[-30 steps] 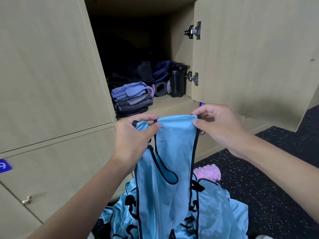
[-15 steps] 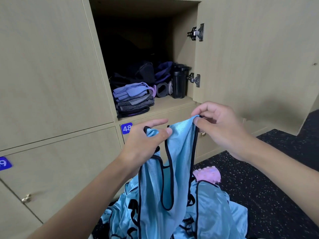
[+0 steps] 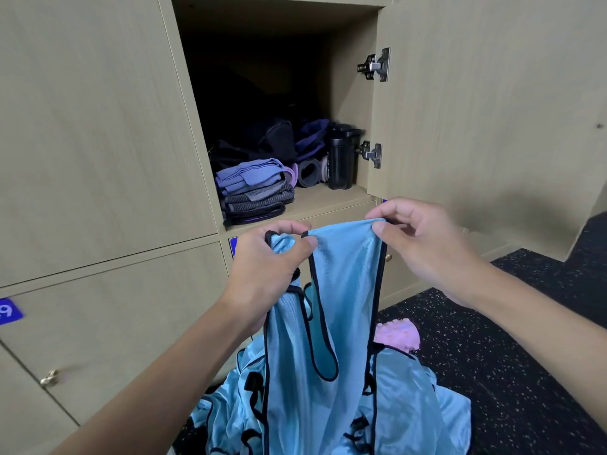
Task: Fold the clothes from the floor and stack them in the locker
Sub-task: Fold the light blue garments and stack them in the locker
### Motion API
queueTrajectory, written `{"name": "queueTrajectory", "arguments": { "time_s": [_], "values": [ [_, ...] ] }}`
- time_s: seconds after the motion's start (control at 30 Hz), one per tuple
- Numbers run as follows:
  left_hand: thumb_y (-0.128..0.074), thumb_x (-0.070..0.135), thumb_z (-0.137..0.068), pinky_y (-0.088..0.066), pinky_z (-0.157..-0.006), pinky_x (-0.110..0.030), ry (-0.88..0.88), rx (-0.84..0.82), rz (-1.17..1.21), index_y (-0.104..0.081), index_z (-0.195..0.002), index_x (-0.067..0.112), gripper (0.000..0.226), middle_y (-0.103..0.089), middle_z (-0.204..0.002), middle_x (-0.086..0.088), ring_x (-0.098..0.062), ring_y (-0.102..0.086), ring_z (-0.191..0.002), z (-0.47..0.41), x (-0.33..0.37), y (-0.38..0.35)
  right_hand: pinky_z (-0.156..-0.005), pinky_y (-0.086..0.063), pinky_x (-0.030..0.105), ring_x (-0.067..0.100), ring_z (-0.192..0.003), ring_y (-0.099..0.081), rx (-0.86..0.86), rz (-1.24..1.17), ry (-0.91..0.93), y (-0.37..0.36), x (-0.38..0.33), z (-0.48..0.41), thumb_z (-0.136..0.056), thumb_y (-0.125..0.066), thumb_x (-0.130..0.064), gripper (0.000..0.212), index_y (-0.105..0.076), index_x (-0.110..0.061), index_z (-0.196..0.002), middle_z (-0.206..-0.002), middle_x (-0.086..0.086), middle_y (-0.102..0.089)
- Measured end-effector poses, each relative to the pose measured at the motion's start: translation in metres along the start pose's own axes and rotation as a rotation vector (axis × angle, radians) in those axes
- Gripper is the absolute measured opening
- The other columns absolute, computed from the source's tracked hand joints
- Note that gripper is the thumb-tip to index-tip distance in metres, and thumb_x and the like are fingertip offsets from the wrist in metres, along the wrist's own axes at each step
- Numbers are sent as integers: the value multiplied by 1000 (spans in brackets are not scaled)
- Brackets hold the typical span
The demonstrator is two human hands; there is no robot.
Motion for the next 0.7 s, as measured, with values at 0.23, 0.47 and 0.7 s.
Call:
{"name": "queueTrajectory", "arguments": {
  "time_s": [0.23, 0.47, 0.7],
  "values": [
    [-76, 14, -87, -39, -49, -22, -30, 89, 15, -64, -84, 18, 13, -54, -74, 3, -13, -41, -51, -4, 3, 11, -71, -52, 27, 11, -68, -59, -9, 12, -71, -2, 5, 0, -89, -67, -4, 17, -66, -20, -83, -79, -2, -66],
    [-69, 4, -90, -43, -58, -17, -141, 69, -48, -71, -84, 21, 17, -64, -78, 8, -8, -50, -62, -4, 10, 8, -54, -42, 14, 6, -55, -49, -211, -161, -168, -22, -8, 11, -90, -65, -3, 15, -58, -15, -87, -63, -4, -56],
    [-69, 6, -90, -47, -64, -16, -150, 27, -122, -72, -86, 19, 14, -70, -80, 13, -3, -57, -66, -1, 12, 4, -55, -52, 26, 19, -61, -51, -334, -312, -238, -38, -13, 17, -93, -55, 7, 19, -60, -10, -100, -73, 13, -47]
  ]
}}
Point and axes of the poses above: each hand's wrist, its own z-axis away from the middle knuckle, its own y-axis out of the back of the hand, x = y × z, the point moved 6 cm from there along -z, towards the middle knuckle
